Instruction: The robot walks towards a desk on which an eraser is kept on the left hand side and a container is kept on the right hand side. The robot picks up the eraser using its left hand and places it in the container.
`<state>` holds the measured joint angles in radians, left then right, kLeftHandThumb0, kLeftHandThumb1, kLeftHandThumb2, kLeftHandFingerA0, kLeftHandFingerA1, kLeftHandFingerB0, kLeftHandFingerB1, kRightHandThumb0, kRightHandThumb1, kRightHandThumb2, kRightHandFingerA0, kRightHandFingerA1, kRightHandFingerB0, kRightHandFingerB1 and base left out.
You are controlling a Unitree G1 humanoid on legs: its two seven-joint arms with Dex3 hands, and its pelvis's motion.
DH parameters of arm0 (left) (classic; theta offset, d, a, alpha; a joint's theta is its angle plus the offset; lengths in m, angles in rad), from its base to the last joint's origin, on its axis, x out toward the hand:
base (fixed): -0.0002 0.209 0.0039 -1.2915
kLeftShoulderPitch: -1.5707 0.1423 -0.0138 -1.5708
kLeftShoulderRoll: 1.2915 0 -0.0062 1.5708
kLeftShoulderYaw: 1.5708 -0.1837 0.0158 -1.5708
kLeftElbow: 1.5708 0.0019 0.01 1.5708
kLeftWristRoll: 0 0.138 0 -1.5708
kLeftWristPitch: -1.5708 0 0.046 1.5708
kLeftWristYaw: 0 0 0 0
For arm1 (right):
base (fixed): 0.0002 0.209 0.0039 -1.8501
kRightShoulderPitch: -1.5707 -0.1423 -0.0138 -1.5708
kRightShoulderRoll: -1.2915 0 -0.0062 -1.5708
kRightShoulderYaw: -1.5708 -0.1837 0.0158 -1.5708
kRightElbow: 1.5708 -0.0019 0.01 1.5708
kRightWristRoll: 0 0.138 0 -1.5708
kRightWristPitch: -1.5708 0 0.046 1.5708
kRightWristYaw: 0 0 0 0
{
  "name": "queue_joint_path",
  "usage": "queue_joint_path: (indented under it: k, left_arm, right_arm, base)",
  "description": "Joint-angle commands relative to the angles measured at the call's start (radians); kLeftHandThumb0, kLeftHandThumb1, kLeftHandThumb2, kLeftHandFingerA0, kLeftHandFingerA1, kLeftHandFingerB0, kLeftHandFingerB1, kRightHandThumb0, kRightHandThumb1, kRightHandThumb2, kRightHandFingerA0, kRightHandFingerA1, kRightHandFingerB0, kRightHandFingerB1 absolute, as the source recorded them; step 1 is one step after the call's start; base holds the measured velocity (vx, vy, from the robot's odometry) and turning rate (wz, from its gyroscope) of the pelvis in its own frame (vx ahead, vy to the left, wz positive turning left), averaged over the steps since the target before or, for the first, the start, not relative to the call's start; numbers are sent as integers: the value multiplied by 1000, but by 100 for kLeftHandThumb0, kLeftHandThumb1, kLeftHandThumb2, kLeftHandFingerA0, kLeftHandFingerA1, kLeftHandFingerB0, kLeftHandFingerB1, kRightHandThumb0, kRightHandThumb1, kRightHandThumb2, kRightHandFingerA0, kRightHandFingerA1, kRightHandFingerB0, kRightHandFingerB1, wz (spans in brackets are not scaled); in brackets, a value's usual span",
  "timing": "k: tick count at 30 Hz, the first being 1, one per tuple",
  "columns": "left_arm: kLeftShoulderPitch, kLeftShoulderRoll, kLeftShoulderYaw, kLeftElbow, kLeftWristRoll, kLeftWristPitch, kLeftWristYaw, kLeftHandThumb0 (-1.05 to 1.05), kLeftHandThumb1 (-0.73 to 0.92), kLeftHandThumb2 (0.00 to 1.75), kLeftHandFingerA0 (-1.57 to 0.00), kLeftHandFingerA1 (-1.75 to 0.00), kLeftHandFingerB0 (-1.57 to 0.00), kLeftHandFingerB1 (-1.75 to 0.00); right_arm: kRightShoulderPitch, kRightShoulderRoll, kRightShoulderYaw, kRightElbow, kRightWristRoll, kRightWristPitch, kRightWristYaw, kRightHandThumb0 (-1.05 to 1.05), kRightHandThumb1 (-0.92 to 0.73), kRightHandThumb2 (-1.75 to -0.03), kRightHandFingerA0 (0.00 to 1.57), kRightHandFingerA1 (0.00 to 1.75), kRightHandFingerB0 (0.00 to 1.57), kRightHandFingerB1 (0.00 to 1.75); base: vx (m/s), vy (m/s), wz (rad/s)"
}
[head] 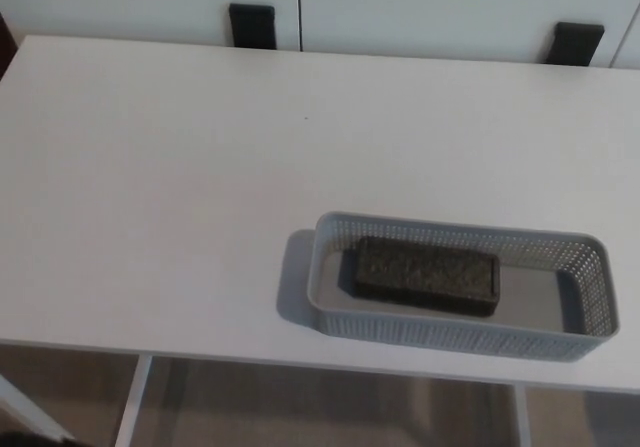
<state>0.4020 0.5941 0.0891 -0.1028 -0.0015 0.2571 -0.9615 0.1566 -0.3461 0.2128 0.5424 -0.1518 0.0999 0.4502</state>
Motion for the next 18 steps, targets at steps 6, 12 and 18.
queue_joint_path:
  k: [6,12,18]
  left_arm:
    - [-183,-42,-341,561,457,-272,616,-76,74,113,-44,-56,-28,-46]
    - [-171,-56,-271,721,363,-340,712,-81,82,73,-43,-39,-36,-35]
    - [-194,-55,-257,788,324,-363,713,-73,70,109,-41,-54,-24,-44]
  right_arm:
    - [-36,-3,-38,54,15,-63,-37,-31,-68,-59,59,46,43,40]
    - [-13,5,-50,44,30,-65,-42,-30,-69,-60,58,45,41,39]
    - [-4,20,-60,30,38,-68,-59,-31,-70,-60,58,45,41,39]
  base:
    - [0,0,0]
    - [0,0,0]
    - [0,0,0]
